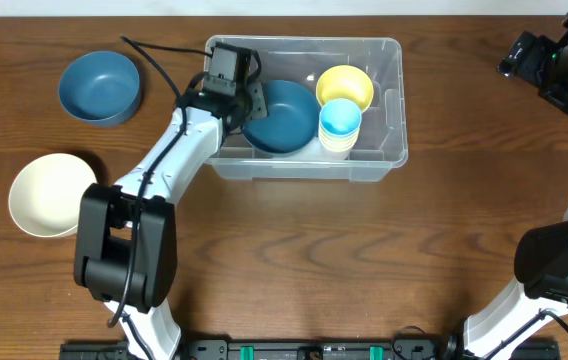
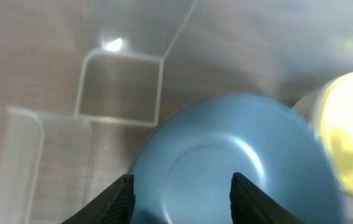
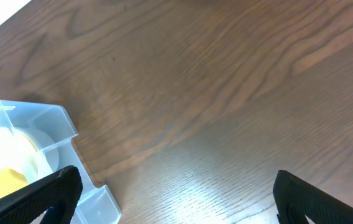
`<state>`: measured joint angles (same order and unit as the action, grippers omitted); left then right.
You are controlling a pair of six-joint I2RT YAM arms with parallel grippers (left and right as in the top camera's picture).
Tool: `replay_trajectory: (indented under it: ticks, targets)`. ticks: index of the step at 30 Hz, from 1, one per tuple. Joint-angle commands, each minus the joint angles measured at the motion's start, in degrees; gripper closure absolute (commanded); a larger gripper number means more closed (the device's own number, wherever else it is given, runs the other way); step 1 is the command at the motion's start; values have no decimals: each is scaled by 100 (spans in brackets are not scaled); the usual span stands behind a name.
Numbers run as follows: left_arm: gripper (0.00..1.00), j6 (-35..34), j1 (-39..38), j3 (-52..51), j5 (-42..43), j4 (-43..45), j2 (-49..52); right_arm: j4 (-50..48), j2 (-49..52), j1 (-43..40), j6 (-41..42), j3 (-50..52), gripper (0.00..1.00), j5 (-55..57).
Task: Pack container
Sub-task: 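Lower the blue bowl into the container and open the left gripper, then move the left gripper to the back blue bowl and grasp its rim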
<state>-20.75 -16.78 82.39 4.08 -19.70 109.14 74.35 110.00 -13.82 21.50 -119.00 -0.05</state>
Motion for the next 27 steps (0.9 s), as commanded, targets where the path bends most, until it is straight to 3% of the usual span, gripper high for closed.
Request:
replay_trajectory:
  ticks: [1, 6, 10, 12, 15, 22, 27]
  targets:
    - [50, 46, 50, 490, -31, -181, -505, 7, -15, -37, 74, -90, 1, 24]
    - [49, 289, 293, 732, -407, -743, -1187, 7, -15, -37, 74, -90, 1, 24]
    - [49, 929, 737, 732, -1565, -1073, -1744, 7, -15, -37, 74, -90, 1, 24]
    - [31, 1423, 977, 732, -1862, -1043, -1853, 7, -15, -37, 74, -90, 1, 24]
    - [13, 2157, 1360, 730, -1871, -931, -1829, 7, -15, -37, 74, -90, 1, 24]
    - [4, 2942, 2002, 721, -1840, -457, -1080, 7, -15, -37, 74, -90, 1, 24]
    - [3, 3390, 2140, 721, -1423, -367, -323, 7, -15, -37, 74, -90, 1, 24]
